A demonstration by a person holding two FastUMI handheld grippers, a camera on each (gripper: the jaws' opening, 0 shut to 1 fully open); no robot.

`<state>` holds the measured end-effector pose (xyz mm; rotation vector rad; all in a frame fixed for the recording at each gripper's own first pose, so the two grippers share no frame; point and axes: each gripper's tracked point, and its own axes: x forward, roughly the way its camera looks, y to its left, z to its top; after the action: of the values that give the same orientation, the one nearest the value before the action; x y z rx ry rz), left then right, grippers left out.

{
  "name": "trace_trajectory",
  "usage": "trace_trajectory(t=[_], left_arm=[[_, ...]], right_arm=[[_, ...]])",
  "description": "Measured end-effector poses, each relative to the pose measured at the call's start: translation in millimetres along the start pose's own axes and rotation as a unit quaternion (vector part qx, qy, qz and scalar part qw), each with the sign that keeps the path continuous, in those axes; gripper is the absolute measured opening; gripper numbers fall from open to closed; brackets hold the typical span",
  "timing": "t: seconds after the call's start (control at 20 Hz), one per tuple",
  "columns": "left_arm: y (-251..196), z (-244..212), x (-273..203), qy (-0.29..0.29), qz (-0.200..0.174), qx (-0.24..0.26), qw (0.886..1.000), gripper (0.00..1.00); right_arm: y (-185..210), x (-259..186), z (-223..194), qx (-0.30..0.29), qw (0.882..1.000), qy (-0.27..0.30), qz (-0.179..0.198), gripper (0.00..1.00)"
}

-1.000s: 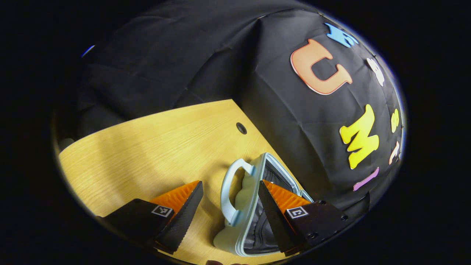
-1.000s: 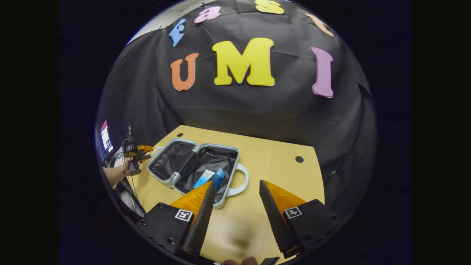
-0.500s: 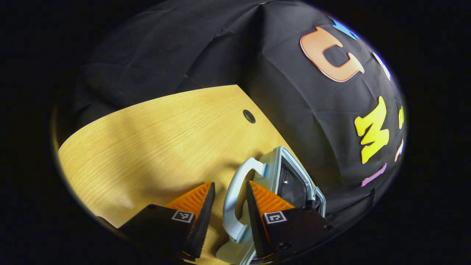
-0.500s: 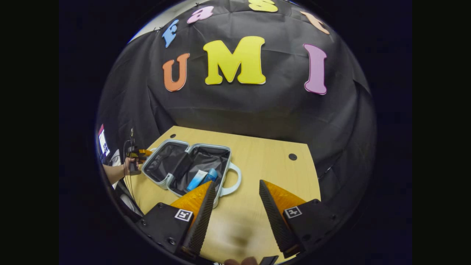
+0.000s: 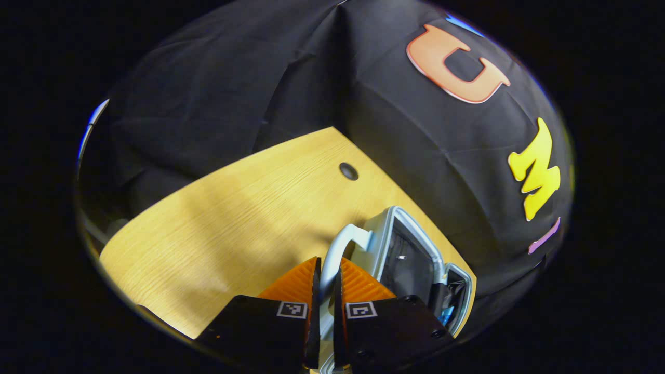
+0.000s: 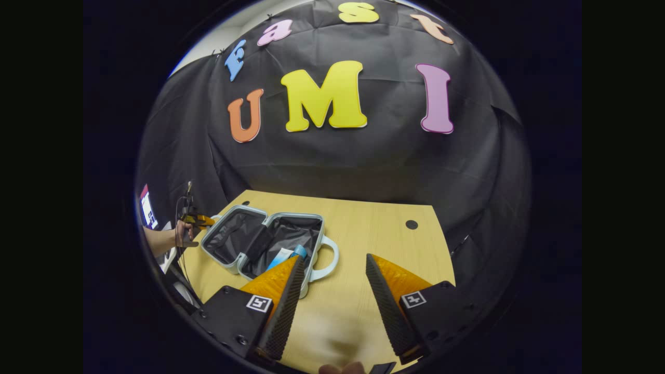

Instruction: First open the suitcase, pack the skin care products into it, and then close the suitcase.

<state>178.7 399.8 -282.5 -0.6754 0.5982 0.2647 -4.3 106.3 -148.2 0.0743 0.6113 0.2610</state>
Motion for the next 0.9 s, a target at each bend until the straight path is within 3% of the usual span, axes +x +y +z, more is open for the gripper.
trace_trajectory(t=[0.25, 0.35, 0.55, 0.65, 0.75, 0.9], left_arm=[[-119, 38, -77, -0.071, -0.048, 0.07, 0.994, 0.11], [-173, 34, -102, -0.098, -0.051, 0.128, 0.986, 0.1], [-282, -9, -130, -0.141, -0.072, 0.193, 0.968, 0.09], [-321, -42, -136, -0.151, -0.082, 0.205, 0.964, 0.08], [-352, -79, -140, -0.16, -0.091, 0.219, 0.958, 0.08], [-385, -122, -126, -0.175, -0.082, 0.266, 0.944, 0.08]], right_arm=[[-20, -16, 1, 0.021, 0.999, -0.037, 0.004, 0.72], [-37, -26, 5, 0.021, 0.998, -0.062, -0.013, 0.72], [-75, -50, 17, -0.013, 0.99, -0.122, -0.069, 0.7], [-84, -61, 19, -0.017, 0.987, -0.136, -0.08, 0.74], [-94, -70, 12, -0.016, 0.987, -0.132, -0.087, 0.7], [-120, -80, 11, -0.017, 0.987, -0.119, -0.111, 0.75]])
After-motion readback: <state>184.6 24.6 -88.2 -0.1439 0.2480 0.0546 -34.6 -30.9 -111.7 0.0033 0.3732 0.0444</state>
